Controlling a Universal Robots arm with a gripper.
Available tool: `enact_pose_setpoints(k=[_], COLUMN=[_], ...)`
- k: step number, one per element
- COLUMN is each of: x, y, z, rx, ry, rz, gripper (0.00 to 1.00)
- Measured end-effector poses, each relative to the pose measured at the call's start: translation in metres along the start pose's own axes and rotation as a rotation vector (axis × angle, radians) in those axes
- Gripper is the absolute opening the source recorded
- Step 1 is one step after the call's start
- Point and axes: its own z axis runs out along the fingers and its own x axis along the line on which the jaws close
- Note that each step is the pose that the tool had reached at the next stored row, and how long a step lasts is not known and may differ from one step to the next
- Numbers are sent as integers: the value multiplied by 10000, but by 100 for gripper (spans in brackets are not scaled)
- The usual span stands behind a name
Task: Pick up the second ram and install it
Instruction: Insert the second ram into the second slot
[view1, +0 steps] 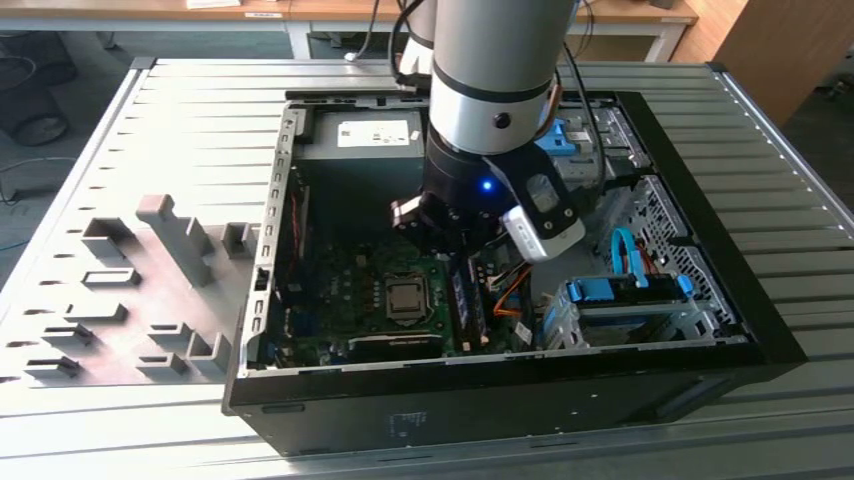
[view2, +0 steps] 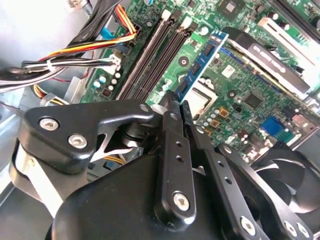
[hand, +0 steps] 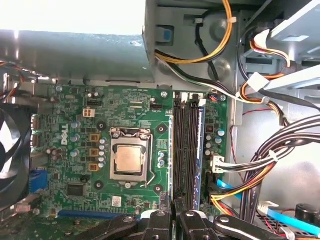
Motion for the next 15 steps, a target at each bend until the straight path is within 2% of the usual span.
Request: enact_pose_setpoints(k=[15], x=[0], y=[0], z=[3], rx=[-9], ry=[11], rz=[912], gripper=[14])
